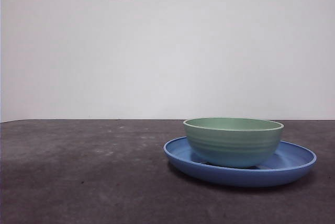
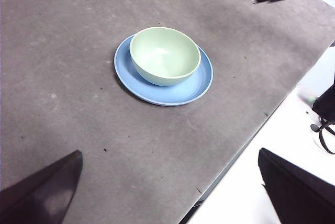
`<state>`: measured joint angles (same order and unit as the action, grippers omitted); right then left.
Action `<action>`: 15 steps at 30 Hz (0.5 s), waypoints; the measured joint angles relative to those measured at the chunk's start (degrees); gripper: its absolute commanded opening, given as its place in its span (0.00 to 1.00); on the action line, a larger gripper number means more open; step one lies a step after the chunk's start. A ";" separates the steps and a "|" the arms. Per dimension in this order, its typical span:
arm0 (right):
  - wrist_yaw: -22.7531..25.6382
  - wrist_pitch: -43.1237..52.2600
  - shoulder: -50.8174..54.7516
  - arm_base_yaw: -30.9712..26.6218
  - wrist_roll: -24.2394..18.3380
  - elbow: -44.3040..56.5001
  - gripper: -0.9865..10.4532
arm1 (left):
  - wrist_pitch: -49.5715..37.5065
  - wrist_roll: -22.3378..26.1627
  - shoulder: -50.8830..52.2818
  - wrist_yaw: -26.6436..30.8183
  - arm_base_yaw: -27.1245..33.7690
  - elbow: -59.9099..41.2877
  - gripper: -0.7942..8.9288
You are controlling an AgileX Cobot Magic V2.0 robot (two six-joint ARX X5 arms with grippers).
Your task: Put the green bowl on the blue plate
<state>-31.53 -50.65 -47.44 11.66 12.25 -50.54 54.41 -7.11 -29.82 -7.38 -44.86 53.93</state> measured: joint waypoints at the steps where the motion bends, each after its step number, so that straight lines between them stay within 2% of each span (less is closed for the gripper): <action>1: 0.00 0.22 -1.86 -0.37 -0.48 0.00 0.66 | 0.00 -0.04 0.00 0.00 0.00 0.00 0.72; 6: -0.48 3.04 -11.02 -4.63 -3.02 0.00 0.66 | 0.00 -0.07 0.00 0.00 0.00 0.00 0.72; 15: -5.77 9.42 -25.55 -12.26 -5.35 0.00 0.64 | 0.02 -0.07 0.00 0.00 0.00 0.00 0.72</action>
<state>-37.30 -41.23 -72.99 -0.60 6.90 -50.54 54.43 -7.18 -29.82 -7.38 -44.86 53.93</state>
